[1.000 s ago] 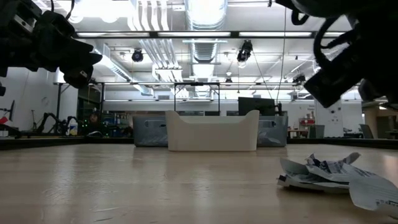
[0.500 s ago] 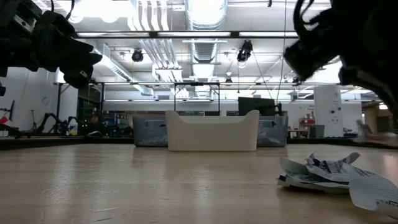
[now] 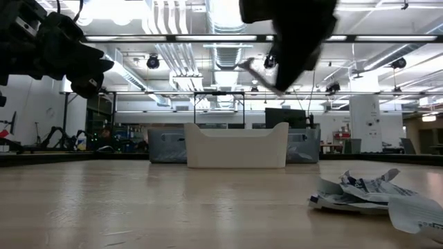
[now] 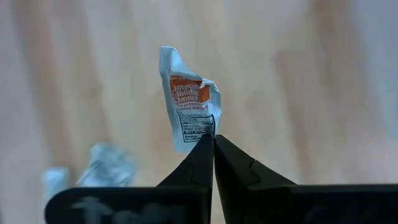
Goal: Pick & Place First Aid Supplies
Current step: Put the orange ointment pack into the white bin
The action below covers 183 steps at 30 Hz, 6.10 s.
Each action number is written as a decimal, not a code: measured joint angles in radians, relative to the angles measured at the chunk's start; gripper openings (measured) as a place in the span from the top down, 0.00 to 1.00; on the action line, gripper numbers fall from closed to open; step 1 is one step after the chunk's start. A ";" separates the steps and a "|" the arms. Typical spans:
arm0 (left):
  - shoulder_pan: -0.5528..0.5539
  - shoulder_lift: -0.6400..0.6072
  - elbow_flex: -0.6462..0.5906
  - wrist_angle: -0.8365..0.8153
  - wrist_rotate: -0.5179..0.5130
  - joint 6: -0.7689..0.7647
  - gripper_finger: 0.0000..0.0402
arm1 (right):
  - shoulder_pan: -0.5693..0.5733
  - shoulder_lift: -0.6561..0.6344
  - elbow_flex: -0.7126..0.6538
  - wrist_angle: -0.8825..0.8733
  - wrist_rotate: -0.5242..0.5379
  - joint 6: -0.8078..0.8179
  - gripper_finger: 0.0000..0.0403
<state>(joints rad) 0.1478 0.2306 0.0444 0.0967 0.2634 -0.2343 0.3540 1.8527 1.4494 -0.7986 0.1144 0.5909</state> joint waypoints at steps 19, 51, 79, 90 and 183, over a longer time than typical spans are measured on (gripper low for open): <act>0.000 0.002 0.000 -0.001 0.000 0.003 0.70 | -0.424 -0.019 0.067 -0.146 0.204 -0.422 0.98; 0.000 0.008 0.000 -0.002 -0.060 -0.002 0.70 | -0.599 0.492 0.608 -0.524 -0.029 -0.900 0.98; 0.000 0.008 0.000 -0.003 -0.082 0.000 0.70 | -0.603 0.534 0.615 -0.520 -0.047 -0.932 0.98; 0.000 0.008 0.000 -0.003 -0.082 0.000 0.70 | -0.604 0.533 0.619 -0.498 -0.044 -0.935 0.84; 0.000 0.008 0.000 -0.008 -0.078 -0.035 0.70 | 0.239 0.277 0.182 -0.176 -0.381 0.631 0.68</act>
<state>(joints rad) 0.1482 0.2390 0.0444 0.0891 0.1852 -0.2691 0.5930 2.1292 1.6312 -0.9743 -0.2665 1.2216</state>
